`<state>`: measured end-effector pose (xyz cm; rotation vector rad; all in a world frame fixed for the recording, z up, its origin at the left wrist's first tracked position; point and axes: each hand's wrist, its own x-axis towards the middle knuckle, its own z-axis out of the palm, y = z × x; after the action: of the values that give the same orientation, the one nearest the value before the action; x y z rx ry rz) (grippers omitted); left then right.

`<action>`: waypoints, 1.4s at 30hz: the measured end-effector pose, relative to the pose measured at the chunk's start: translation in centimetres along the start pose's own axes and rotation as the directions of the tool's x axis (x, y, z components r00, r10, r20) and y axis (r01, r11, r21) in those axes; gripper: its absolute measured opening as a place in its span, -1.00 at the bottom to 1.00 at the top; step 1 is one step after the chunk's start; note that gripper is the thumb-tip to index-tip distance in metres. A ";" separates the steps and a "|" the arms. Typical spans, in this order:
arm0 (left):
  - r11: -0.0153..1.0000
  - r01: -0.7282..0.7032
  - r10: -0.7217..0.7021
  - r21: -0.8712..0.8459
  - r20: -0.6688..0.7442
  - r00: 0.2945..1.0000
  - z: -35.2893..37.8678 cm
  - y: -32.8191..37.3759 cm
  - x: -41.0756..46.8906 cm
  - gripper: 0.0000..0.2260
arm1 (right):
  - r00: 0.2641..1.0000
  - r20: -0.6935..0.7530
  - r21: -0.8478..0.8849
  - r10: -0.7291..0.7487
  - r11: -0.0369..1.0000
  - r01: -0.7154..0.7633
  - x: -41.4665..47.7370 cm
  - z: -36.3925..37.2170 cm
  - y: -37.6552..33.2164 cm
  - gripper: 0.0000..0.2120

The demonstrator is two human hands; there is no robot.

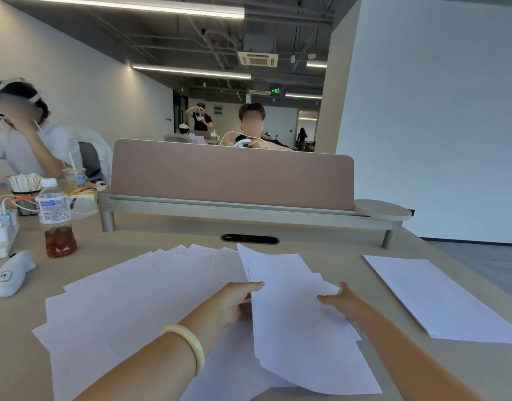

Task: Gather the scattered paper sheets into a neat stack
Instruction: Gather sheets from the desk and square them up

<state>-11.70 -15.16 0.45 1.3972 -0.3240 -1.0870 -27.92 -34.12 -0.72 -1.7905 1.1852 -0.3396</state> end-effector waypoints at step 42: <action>0.698 -0.671 0.715 0.250 -0.190 0.673 -8.4 7.1 -7.7 -0.70 | 0.823 -0.141 0.541 -0.550 0.654 0.529 -8.7 4.7 -14.7 -0.68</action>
<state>-6.37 -5.43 7.95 1.3611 -0.6903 -0.2206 -20.75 -22.79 10.88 -1.5576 0.4025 -0.9073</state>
